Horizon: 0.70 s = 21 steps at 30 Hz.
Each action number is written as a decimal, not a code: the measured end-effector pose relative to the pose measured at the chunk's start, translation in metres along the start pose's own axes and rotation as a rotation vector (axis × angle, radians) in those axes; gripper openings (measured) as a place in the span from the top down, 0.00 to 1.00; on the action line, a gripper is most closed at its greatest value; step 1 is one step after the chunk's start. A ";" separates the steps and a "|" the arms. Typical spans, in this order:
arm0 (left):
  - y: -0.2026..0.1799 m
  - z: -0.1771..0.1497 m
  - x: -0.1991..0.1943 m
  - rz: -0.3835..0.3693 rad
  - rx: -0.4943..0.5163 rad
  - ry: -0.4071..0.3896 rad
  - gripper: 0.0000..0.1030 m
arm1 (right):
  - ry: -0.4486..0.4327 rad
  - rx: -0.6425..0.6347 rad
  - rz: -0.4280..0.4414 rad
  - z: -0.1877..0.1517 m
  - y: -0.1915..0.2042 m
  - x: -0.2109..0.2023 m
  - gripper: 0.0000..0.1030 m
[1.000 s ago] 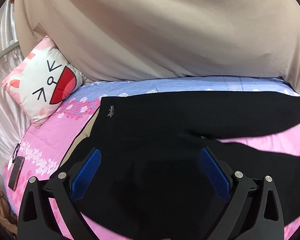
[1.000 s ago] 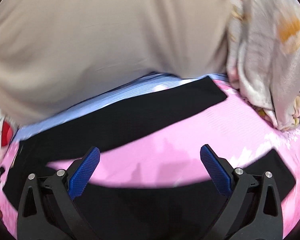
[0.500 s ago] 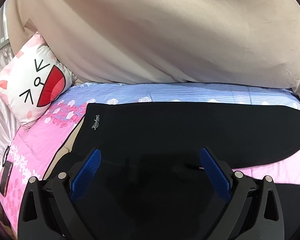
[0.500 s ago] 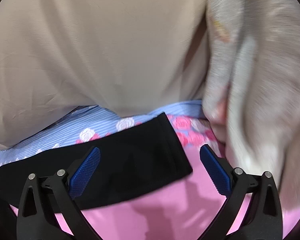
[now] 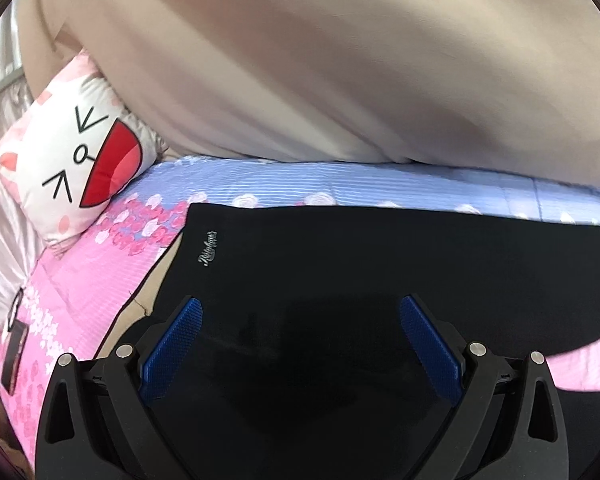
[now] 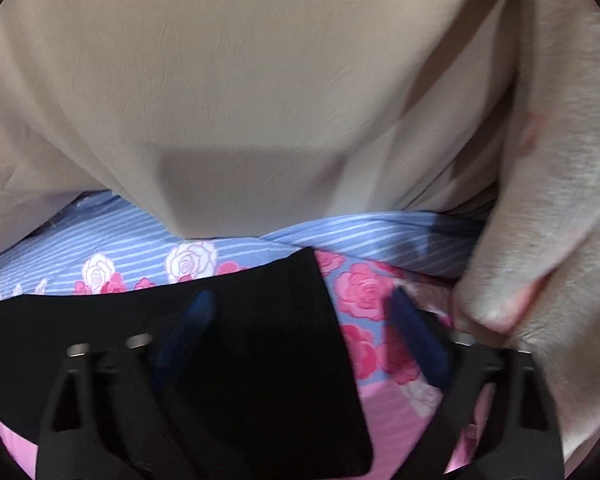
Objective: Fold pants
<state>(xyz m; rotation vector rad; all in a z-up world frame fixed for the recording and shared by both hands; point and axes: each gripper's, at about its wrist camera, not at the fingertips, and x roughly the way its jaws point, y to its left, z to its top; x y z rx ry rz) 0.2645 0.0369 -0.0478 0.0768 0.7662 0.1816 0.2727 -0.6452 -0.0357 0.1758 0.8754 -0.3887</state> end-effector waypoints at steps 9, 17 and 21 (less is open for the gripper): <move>0.126 0.050 0.075 0.123 -0.180 0.065 0.05 | -0.010 0.010 -0.003 0.001 0.015 -0.011 0.72; 0.140 0.081 0.174 0.119 -0.064 0.236 0.05 | -0.001 0.047 -0.004 -0.001 0.020 -0.023 0.76; 0.135 0.083 0.202 0.095 -0.010 0.285 0.63 | 0.012 0.043 -0.021 0.002 0.038 -0.027 0.77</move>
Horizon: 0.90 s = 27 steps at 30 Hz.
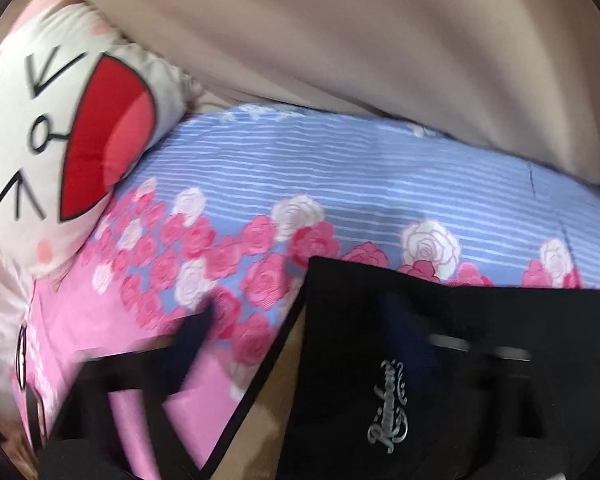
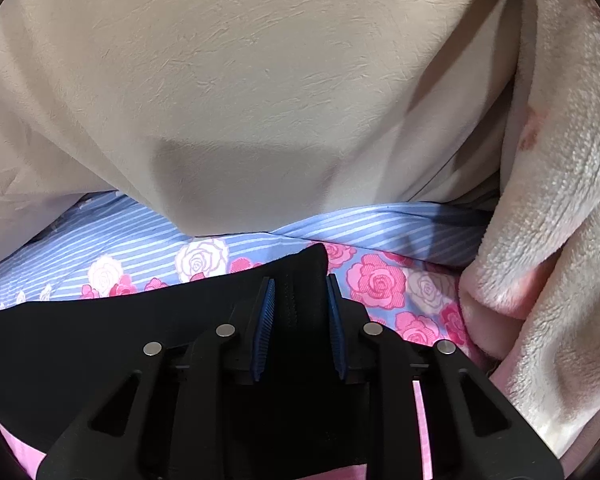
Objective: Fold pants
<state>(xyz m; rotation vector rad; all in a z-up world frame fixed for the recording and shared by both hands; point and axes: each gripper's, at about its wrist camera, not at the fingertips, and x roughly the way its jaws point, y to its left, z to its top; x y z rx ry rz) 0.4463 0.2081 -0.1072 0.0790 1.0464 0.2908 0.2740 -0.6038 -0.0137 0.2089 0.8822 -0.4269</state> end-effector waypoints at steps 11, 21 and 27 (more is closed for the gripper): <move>0.016 0.006 -0.071 -0.132 -0.049 -0.110 0.79 | -0.080 0.010 0.009 0.013 0.045 -0.071 0.91; 0.048 -0.045 -0.195 -0.272 -0.022 -0.285 0.79 | -0.252 -0.040 0.097 -0.009 0.040 -0.200 0.91; 0.078 -0.099 -0.250 -0.321 0.024 -0.348 0.79 | -0.340 -0.109 0.108 -0.054 0.020 -0.279 0.91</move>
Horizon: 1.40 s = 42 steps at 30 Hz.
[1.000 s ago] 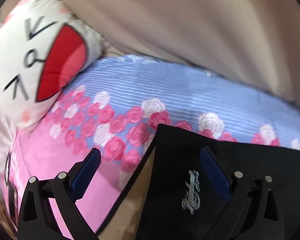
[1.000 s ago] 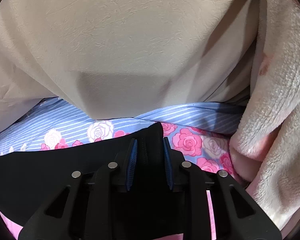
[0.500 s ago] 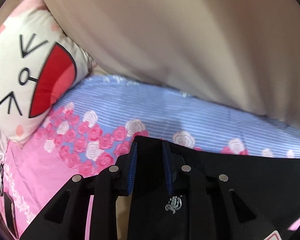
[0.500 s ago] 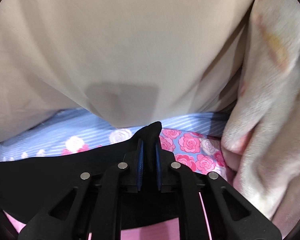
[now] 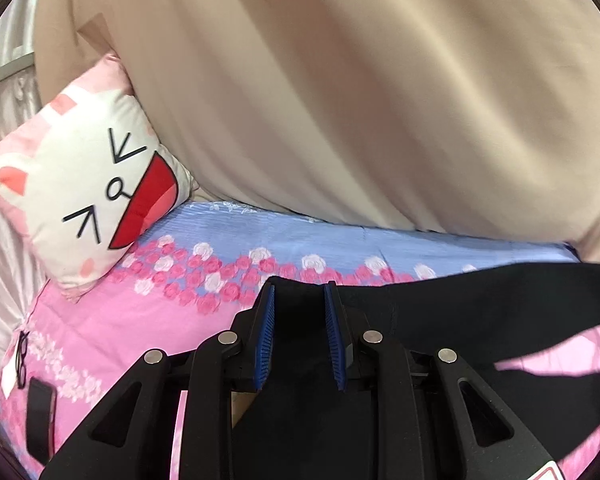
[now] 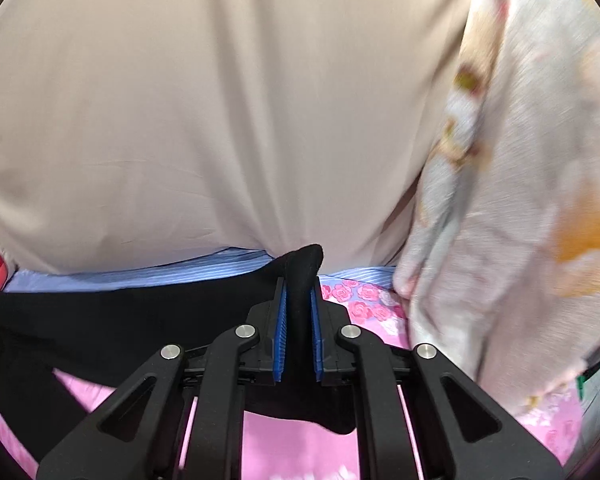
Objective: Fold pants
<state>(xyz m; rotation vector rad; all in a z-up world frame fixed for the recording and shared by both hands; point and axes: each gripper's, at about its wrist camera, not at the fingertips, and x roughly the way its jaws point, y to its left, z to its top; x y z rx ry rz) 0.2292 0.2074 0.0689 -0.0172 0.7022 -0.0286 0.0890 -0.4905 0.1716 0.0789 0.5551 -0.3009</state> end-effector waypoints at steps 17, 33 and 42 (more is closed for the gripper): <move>0.056 -0.222 -0.015 0.041 -0.007 0.283 0.78 | 0.146 0.050 -0.055 -0.211 -0.054 -0.084 0.91; 0.079 -0.183 -0.065 0.151 -0.086 0.182 0.41 | 0.129 0.318 0.062 -0.237 -0.103 -0.123 0.34; 0.001 -0.198 0.003 0.102 -0.047 0.350 0.29 | 0.318 0.296 0.069 -0.181 -0.092 -0.022 0.93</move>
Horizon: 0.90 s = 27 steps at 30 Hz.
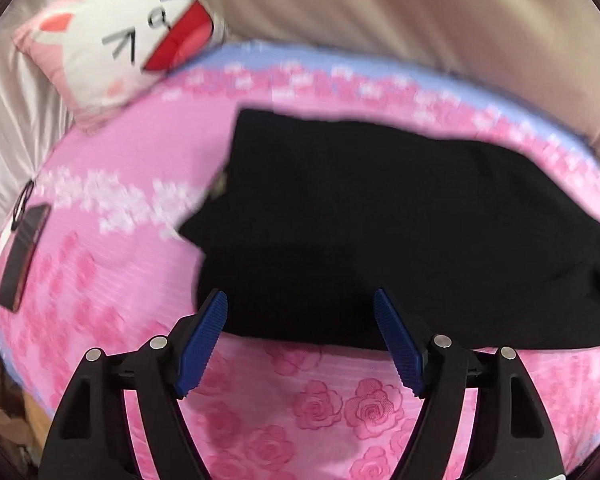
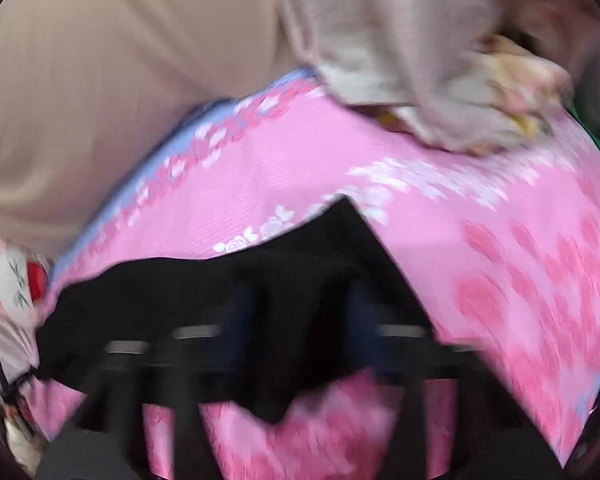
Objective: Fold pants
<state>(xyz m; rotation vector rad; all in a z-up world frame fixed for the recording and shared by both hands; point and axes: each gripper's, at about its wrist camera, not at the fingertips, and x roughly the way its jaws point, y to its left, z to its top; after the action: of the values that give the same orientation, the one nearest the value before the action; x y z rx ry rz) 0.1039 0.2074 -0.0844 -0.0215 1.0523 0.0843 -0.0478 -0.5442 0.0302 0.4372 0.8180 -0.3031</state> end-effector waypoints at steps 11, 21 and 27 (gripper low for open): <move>0.016 -0.011 0.011 0.016 -0.002 0.036 0.20 | -0.017 -0.334 -0.317 -0.042 -0.029 -0.045 0.67; 0.055 -0.015 0.008 -0.187 -0.197 0.131 0.19 | -0.089 0.030 -0.034 -0.038 -0.047 -0.076 0.30; 0.043 -0.021 0.010 -0.120 -0.159 0.113 0.19 | 0.114 0.129 0.025 0.003 -0.034 0.005 0.96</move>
<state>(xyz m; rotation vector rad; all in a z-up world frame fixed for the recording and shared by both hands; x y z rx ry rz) 0.0870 0.2493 -0.1021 -0.2356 1.1526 0.0590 -0.0568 -0.5759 0.0190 0.5893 0.9068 -0.3113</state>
